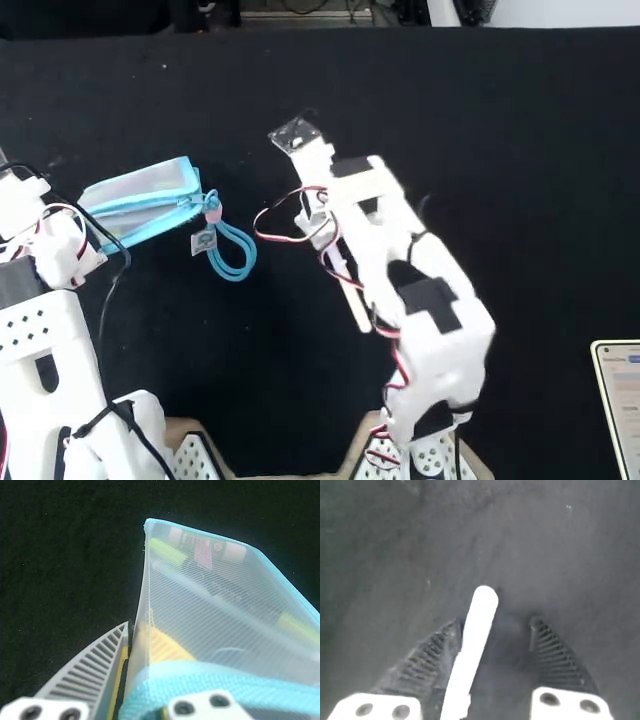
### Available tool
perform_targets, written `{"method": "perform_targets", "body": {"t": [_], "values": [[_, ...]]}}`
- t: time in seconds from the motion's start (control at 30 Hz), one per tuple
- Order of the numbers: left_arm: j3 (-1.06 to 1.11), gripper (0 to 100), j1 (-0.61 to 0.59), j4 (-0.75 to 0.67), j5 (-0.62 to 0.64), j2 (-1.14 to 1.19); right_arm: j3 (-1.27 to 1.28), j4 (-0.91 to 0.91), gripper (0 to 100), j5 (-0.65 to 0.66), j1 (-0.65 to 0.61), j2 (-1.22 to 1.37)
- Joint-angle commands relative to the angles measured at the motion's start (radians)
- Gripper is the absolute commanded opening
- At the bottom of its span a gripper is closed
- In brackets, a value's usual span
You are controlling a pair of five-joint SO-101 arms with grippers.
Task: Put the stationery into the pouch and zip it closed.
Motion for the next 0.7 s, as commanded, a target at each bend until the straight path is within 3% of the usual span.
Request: {"method": "perform_targets", "body": {"t": [0.0, 0.1, 0.27, 0.37, 0.53, 0.67], "values": [[-0.007, 3, -0.030, 0.009, 0.009, 0.005, -0.073, -0.046, 15.6, 0.002, 0.044, 0.061], [-0.007, 3, -0.030, 0.006, 0.009, 0.005, -0.125, 0.046, 0.2, 0.002, 0.095, 0.058], [-0.007, 3, -0.030, 0.006, 0.009, 0.005, -0.196, 0.265, 1.2, 0.028, 0.190, 0.021], [-0.007, 3, -0.030, 0.006, 0.009, 0.005, -0.185, 0.350, 1.0, 0.187, 0.241, 0.001], [-0.007, 3, -0.030, 0.005, 0.009, 0.005, -0.047, 0.308, 1.0, 0.453, 0.301, -0.051], [-0.007, 3, -0.030, 0.003, 0.009, 0.005, 0.081, 0.227, 1.2, 0.516, 0.304, -0.148]]}}
